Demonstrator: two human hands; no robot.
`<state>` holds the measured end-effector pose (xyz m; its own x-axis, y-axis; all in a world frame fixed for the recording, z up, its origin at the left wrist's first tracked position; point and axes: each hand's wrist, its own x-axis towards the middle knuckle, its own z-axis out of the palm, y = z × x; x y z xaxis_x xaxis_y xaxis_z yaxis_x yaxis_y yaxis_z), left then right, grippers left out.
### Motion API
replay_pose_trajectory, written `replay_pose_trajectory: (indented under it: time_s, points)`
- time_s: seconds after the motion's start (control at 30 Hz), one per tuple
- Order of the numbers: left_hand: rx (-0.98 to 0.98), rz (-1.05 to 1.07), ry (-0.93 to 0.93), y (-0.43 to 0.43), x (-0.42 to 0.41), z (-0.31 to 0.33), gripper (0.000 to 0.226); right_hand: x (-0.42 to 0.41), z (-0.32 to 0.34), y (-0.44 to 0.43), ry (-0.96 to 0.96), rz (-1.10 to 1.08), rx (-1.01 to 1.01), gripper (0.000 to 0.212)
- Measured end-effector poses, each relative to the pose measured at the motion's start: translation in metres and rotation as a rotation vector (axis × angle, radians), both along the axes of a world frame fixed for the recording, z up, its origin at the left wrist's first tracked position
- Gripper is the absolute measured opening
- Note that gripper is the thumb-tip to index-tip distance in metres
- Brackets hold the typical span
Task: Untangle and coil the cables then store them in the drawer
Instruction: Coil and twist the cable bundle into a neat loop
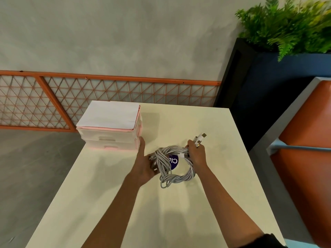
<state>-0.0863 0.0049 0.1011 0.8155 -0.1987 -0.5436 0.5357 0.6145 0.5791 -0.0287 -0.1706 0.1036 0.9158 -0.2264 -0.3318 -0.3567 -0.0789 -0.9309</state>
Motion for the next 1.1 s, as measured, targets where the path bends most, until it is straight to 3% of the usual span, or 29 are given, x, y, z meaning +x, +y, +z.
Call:
replay_pose_trajectory:
  time_s: [0.07,0.13,0.27,0.47,0.53,0.67,0.77,0.93,1.1]
  points:
    - [-0.153,0.137,0.107,-0.010,0.003,-0.015,0.084,-0.003,-0.005,0.001,-0.003,-0.078,0.013,0.031]
    - [-0.116,0.215,0.226,-0.012,0.007,-0.025,0.099,-0.008,-0.010,0.001,-0.013,-0.134,0.030,0.034]
    - [0.070,0.024,0.219,-0.014,-0.002,-0.010,0.117,-0.014,-0.015,0.001,-0.035,-0.216,0.018,0.037]
    - [0.030,-0.013,0.132,-0.020,-0.003,-0.008,0.086,-0.016,-0.020,0.001,-0.039,-0.268,0.047,0.034]
    - [0.127,0.024,0.080,-0.025,-0.005,-0.011,0.080,-0.016,-0.018,0.001,-0.024,-0.267,0.082,0.033]
    - [0.546,0.060,-0.068,-0.038,-0.001,-0.009,0.053,-0.018,-0.018,0.005,-0.007,-0.275,0.130,0.034]
    - [0.582,0.052,-0.137,-0.039,-0.001,-0.002,0.024,-0.018,-0.019,0.005,0.002,-0.306,0.182,0.034]
    - [0.585,0.072,-0.196,-0.034,0.003,-0.002,0.044,-0.018,-0.016,0.003,-0.003,-0.262,0.256,0.032]
    - [0.571,-0.041,-0.382,-0.031,-0.001,0.001,0.055,-0.012,-0.005,-0.003,0.004,-0.266,0.289,0.036]
